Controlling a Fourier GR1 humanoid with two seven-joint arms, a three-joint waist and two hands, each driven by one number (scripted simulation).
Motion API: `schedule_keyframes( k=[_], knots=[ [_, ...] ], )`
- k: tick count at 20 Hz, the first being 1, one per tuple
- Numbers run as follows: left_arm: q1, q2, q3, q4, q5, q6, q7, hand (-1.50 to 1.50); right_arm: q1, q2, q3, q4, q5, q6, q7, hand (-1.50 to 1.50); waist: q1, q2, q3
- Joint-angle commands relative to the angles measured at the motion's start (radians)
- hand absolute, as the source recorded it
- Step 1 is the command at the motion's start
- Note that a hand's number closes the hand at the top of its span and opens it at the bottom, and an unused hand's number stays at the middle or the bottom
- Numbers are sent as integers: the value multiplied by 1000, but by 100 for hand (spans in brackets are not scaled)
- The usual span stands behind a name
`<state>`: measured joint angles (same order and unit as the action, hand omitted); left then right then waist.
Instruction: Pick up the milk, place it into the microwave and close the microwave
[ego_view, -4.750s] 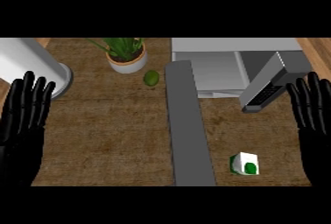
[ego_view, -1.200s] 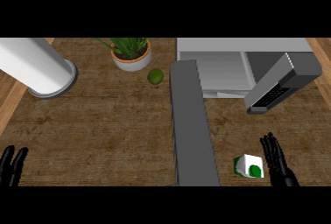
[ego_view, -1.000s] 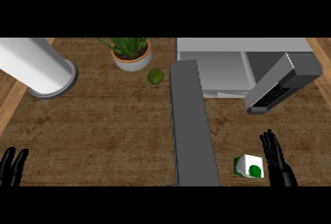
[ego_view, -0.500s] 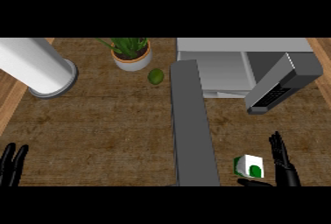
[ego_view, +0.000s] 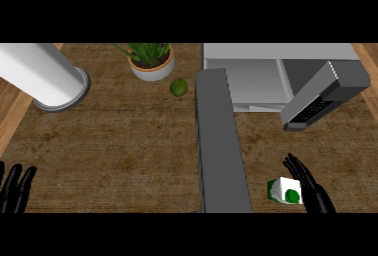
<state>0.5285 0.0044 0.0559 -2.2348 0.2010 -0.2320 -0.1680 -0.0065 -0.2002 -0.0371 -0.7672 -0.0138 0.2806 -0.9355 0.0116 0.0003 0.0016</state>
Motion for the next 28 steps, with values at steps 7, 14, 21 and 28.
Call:
schedule_keyframes(
  k=[7, 14, 21, 28],
  knots=[
    [8, 21, 71, 18, 63, -33, -29, -150, 23, 69, -30, -109, 20, -218, -138, 150, -10, -3, -2],
    [-11, -4, -15, 73, -12, -13, -50, -150, -178, 19, -134, 0, -94, -95, -77, 150, -1, 1, -1],
    [64, -4, 23, 0, 44, -62, -34, -150, -199, -50, -141, -51, -120, -32, -34, 150, -4, -2, -2],
    [8, 13, 84, 19, 104, -77, 16, -150, -99, 24, -57, -356, -158, -36, 156, 150, -12, -3, -2]
  ],
)
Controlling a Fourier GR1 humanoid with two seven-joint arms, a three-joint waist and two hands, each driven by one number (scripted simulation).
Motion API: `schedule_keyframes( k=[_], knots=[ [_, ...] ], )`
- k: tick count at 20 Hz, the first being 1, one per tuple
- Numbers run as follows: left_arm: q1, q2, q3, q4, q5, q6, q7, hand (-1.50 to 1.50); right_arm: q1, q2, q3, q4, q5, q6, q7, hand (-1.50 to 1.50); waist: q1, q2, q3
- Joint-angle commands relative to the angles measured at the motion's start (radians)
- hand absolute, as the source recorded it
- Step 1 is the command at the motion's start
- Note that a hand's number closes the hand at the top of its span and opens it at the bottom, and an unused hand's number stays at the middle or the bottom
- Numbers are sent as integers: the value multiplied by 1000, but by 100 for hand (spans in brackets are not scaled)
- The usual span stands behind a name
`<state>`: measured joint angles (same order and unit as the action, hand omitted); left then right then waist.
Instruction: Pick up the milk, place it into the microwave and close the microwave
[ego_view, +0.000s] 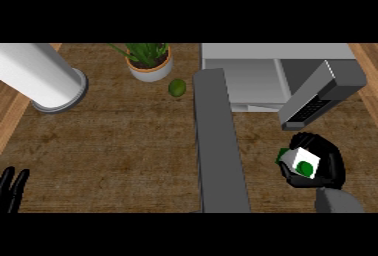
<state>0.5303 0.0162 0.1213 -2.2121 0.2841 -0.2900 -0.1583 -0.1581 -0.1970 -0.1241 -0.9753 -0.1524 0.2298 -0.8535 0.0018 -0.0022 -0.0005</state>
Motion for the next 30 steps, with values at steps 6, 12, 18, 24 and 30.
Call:
schedule_keyframes(
  k=[6, 12, 18, 24, 30],
  knots=[
    [-76, 20, 56, 50, 38, -2, 29, -150, -22, 65, 82, -305, 63, -169, 266, 150, -2, 1, 0],
    [51, 23, 116, 45, 85, -104, -46, -150, -138, 82, 87, -223, 155, -269, 328, 150, 13, 2, 0],
    [21, 0, 87, 6, 47, -58, 18, -150, -373, 92, 52, 17, 196, -325, 372, 150, 18, 5, 1],
    [-114, 29, 113, 105, 48, -53, 25, -150, -590, 55, -21, 327, 186, -286, 248, 150, 23, 11, 1],
    [-33, 27, 118, 40, 79, -107, 12, -150, -752, 29, -79, 578, 210, -353, 162, 150, 55, 19, 2]
  ],
)
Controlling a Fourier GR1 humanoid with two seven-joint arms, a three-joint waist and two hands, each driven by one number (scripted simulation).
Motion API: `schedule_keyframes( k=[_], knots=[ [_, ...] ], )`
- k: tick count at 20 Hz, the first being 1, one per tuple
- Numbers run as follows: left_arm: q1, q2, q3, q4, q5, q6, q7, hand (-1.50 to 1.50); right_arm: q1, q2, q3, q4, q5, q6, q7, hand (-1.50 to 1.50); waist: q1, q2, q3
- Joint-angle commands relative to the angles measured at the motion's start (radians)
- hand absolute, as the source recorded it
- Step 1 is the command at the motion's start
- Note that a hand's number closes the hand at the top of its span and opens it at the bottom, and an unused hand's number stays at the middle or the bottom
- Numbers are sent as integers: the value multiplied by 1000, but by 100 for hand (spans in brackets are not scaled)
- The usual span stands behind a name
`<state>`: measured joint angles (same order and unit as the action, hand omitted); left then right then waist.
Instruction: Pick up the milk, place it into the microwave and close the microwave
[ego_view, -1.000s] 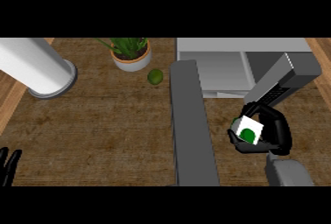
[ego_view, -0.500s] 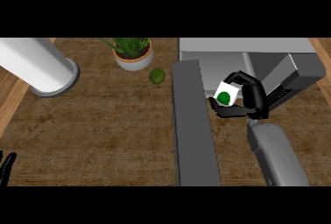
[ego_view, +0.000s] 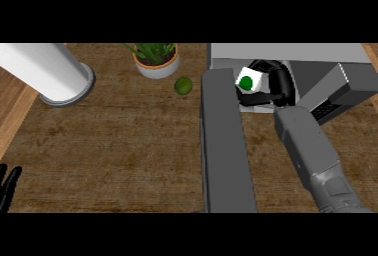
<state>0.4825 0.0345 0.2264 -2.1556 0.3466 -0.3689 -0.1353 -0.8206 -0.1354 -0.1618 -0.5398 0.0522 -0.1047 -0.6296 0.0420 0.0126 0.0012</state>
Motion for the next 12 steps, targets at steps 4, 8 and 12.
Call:
schedule_keyframes(
  k=[4, 8, 12],
  knots=[
    [-60, 5, -23, 26, -11, -9, 6, -150, -167, -34, -45, 230, 36, -86, -82, 150, 36, 18, 1],
    [-93, 8, -20, 41, 1, -7, 9, -150, -219, -75, -30, 290, 76, -119, -75, 150, 55, 28, 1],
    [-76, 15, -19, 54, 3, -30, 2, -150, -250, -98, -44, 335, 82, -162, -76, 150, 67, 30, 2]
  ],
)
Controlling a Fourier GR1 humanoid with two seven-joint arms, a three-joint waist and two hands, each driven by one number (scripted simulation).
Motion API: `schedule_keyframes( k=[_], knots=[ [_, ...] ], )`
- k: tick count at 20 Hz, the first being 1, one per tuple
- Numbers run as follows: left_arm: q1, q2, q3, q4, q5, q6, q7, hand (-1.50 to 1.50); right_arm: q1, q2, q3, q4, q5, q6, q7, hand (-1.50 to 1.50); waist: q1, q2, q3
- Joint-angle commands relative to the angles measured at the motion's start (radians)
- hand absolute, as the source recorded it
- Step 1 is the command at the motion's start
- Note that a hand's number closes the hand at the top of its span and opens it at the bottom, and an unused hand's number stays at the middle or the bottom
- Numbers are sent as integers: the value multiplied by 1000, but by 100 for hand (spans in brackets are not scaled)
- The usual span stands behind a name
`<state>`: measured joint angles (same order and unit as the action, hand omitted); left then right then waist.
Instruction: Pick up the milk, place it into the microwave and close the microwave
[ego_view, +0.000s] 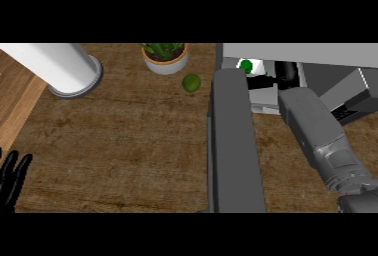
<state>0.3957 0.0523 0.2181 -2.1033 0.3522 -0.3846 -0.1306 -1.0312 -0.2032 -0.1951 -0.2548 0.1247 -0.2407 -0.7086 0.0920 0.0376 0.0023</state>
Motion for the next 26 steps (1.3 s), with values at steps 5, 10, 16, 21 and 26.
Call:
schedule_keyframes(
  k=[5, 10, 16, 21, 26],
  knots=[
    [-22, 12, -9, -11, -4, -17, -5, -150, -71, -24, -72, 76, -34, -130, 32, 150, 48, 24, 2],
    [-53, 16, -19, -12, -45, 6, 12, -150, -80, -34, -87, 92, -25, -308, 33, 150, 58, 34, 3],
    [-87, 22, -42, 8, -103, 12, 14, -150, -93, -54, 7, 143, 90, -483, 40, -150, 79, 47, 2],
    [-109, 18, -57, 28, -133, 18, 10, -150, -131, -73, 8, 162, 98, -516, 80, -150, 88, 49, 2],
    [-137, 19, -74, 34, -130, 17, 24, -150, -143, -26, -19, 180, 67, -386, 113, -150, 93, 52, 6]
  ],
)
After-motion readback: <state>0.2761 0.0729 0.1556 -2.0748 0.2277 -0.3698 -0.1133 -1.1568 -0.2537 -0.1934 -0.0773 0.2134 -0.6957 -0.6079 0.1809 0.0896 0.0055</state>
